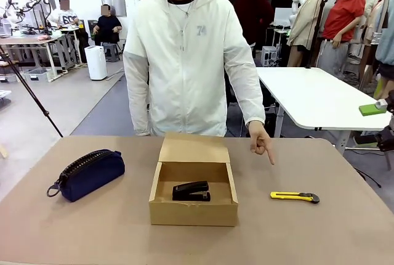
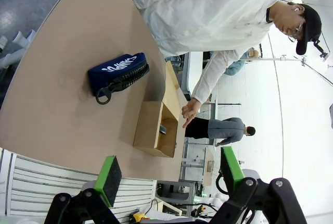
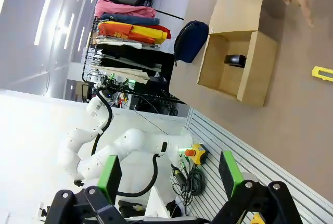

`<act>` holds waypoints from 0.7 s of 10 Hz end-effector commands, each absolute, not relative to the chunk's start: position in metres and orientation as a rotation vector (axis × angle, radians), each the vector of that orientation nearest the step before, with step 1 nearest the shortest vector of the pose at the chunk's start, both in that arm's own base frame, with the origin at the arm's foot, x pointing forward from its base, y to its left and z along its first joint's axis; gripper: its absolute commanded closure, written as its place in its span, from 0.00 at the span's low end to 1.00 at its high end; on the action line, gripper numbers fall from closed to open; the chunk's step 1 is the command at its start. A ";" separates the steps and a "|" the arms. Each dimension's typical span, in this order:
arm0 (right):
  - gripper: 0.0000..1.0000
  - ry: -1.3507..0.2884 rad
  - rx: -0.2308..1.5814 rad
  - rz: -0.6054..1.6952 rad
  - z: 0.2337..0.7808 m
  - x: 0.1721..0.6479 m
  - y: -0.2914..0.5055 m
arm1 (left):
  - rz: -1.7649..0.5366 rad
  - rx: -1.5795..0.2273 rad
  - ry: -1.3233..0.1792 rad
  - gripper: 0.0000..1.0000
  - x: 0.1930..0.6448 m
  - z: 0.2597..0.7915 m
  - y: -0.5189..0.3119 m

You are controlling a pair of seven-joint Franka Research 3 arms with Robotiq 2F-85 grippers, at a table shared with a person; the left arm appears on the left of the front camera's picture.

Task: Pack the items into the box.
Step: Pick up the item indicated by the person and place it inside the Mailer Box.

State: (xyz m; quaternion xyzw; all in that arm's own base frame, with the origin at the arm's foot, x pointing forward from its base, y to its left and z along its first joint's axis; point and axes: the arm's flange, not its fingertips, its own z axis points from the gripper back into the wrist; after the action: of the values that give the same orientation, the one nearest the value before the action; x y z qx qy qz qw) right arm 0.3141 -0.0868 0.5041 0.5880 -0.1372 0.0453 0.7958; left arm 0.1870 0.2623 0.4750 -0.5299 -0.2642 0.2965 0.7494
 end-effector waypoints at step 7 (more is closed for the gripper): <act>0.00 0.079 0.337 -0.112 0.484 0.407 0.005 | 0.633 -1.171 -0.597 0.00 0.187 0.475 0.263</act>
State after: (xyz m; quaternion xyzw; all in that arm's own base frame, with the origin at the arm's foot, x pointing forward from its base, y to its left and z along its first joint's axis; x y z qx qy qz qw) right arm 0.3896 -0.0088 0.4879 0.3652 -0.0628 -0.0103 0.9287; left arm 0.1869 0.2621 0.4750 -0.5300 -0.2643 0.2963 0.7493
